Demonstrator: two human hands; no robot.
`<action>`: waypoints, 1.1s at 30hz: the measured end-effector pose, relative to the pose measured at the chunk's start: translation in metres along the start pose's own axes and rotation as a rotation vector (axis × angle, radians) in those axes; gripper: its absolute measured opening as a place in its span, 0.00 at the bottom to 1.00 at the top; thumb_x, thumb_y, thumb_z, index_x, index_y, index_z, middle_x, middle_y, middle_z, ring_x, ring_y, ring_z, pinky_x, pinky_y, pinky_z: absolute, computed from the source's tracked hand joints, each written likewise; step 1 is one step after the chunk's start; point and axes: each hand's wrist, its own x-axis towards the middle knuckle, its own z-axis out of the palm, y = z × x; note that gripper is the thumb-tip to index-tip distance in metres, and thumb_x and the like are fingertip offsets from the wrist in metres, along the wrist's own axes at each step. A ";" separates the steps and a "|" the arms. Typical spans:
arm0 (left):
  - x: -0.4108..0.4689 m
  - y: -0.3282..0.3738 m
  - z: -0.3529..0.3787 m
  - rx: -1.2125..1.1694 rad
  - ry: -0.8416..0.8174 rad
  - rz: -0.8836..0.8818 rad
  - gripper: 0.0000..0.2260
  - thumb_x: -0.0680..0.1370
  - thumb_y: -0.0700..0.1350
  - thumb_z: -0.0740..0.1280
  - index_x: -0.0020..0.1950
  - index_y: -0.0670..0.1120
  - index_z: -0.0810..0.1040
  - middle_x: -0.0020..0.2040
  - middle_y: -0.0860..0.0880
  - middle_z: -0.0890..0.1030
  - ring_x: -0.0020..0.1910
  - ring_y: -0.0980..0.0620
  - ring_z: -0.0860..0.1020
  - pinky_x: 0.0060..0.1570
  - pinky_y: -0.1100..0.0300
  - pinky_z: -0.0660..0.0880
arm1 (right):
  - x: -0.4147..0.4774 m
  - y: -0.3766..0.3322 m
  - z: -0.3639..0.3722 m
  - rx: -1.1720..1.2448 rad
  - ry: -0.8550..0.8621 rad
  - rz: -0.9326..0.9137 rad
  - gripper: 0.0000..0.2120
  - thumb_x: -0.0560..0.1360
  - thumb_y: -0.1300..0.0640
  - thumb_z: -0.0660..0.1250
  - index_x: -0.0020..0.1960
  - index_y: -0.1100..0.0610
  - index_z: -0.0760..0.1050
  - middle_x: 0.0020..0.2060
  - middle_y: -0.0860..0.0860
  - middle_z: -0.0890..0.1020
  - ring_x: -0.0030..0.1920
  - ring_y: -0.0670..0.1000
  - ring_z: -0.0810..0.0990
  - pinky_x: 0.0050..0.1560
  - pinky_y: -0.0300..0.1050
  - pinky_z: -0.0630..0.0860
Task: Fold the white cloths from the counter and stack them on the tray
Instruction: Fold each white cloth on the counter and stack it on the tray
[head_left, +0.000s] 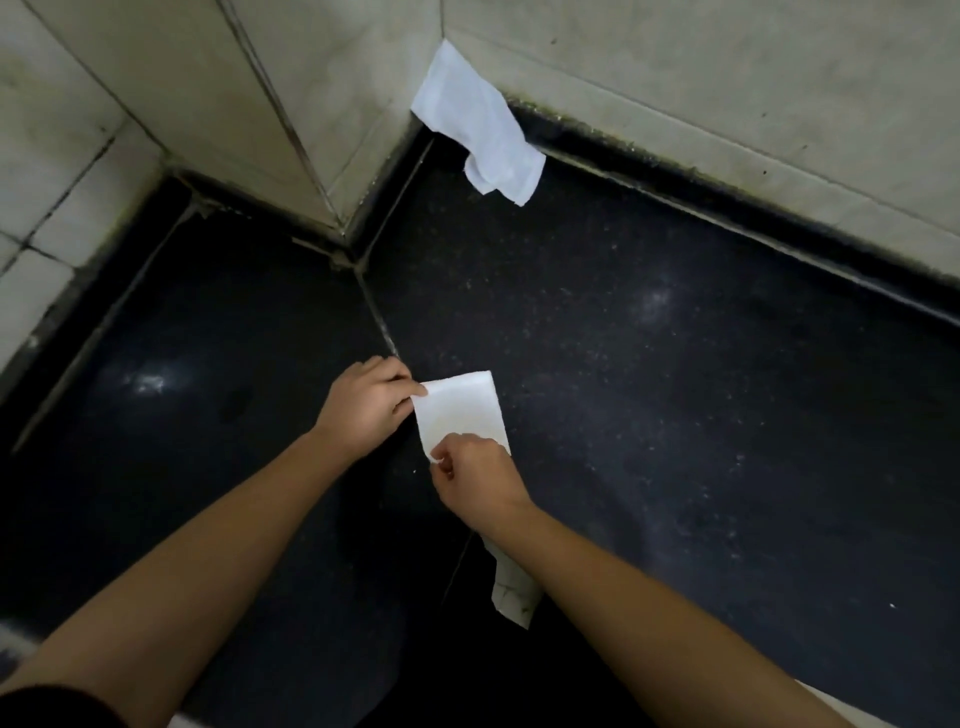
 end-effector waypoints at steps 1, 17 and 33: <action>-0.001 0.000 0.002 -0.009 0.006 0.003 0.09 0.69 0.39 0.78 0.48 0.46 0.86 0.44 0.47 0.81 0.40 0.45 0.79 0.37 0.52 0.76 | 0.001 0.000 0.002 -0.064 -0.007 -0.026 0.11 0.79 0.57 0.63 0.58 0.59 0.79 0.51 0.55 0.82 0.49 0.57 0.81 0.50 0.49 0.77; -0.020 0.010 0.021 -0.034 0.094 -0.025 0.19 0.69 0.27 0.70 0.57 0.40 0.82 0.55 0.42 0.80 0.49 0.40 0.80 0.39 0.47 0.81 | 0.001 0.023 -0.003 -0.264 -0.032 -0.276 0.09 0.73 0.61 0.66 0.51 0.62 0.81 0.45 0.57 0.80 0.44 0.58 0.79 0.43 0.50 0.79; -0.051 0.071 0.024 -0.429 0.065 -0.796 0.33 0.75 0.59 0.69 0.74 0.46 0.63 0.54 0.51 0.75 0.49 0.52 0.77 0.50 0.53 0.77 | 0.011 0.074 -0.049 -0.145 0.090 -0.115 0.18 0.78 0.46 0.65 0.64 0.53 0.72 0.52 0.49 0.78 0.49 0.50 0.79 0.48 0.48 0.78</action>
